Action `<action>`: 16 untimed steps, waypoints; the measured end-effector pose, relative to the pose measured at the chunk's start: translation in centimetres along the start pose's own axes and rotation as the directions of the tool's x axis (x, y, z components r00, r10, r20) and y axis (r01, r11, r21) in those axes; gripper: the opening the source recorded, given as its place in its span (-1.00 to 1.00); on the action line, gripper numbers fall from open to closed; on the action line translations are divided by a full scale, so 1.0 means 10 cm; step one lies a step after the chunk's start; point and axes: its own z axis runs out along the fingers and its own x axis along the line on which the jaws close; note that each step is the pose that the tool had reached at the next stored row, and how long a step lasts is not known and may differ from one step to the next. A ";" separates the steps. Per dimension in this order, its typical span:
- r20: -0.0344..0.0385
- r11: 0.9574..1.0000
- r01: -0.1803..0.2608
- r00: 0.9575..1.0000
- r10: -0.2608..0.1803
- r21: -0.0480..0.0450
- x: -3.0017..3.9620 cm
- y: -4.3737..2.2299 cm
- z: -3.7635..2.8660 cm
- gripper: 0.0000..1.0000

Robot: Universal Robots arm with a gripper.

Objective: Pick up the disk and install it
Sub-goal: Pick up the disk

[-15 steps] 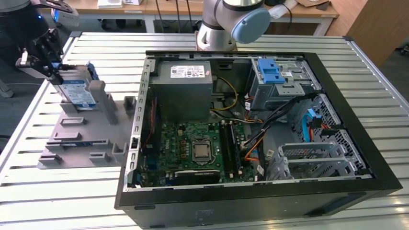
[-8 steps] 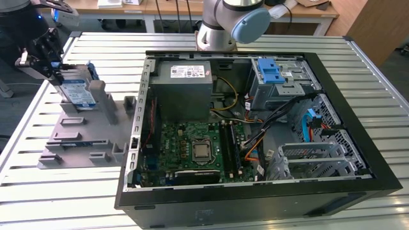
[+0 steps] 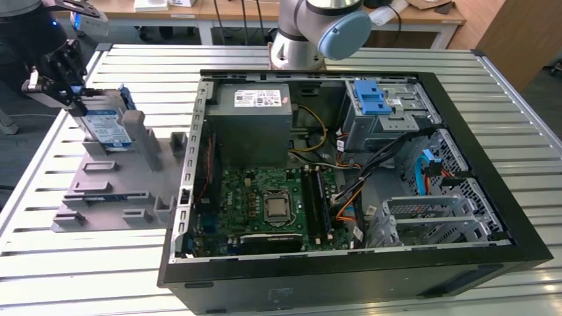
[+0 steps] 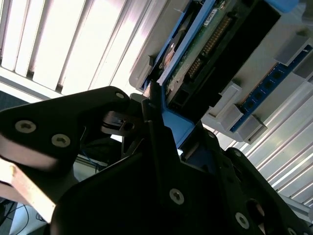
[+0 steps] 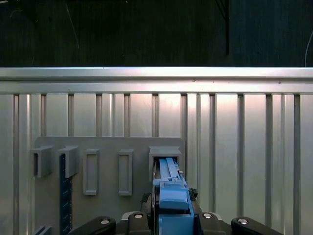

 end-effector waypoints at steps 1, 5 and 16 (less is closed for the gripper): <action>0.000 1.000 0.000 1.000 0.000 0.000 0.000 0.000 0.000 -0.27; 0.000 1.000 0.001 1.000 -0.001 0.000 0.000 0.000 0.000 -0.27; 0.000 1.000 0.001 1.000 -0.001 0.000 0.000 -0.001 -0.059 -0.27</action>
